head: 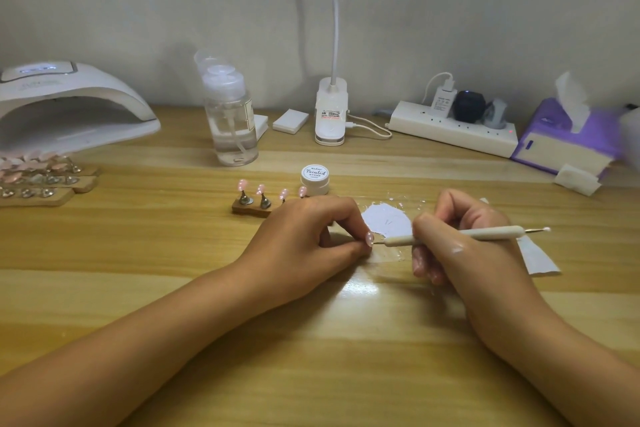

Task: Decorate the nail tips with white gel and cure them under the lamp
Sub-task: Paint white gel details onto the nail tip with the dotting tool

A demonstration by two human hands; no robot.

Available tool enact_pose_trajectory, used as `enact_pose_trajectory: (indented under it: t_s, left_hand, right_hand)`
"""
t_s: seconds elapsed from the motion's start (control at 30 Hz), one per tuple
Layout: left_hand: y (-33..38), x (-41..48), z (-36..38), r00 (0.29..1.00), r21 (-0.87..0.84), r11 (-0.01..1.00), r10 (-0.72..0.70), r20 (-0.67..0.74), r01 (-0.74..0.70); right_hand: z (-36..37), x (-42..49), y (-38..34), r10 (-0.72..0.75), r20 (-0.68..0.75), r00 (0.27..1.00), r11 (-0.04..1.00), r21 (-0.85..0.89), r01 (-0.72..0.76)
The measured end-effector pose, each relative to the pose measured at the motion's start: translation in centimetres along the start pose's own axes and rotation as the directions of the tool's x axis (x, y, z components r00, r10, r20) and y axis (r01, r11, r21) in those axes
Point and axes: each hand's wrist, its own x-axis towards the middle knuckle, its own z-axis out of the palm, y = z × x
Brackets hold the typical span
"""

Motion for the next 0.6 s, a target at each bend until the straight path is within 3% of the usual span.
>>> enact_pose_trajectory:
  t_s: [0.6]
  left_hand:
    - [-0.06, -0.02, 0.05, 1.0, -0.007, 1.0, -0.007, 0.001, 0.007]
  right_hand:
    - [0.09, -0.13, -0.21, 0.014, 0.025, 1.0, 1.0, -0.004, -0.014]
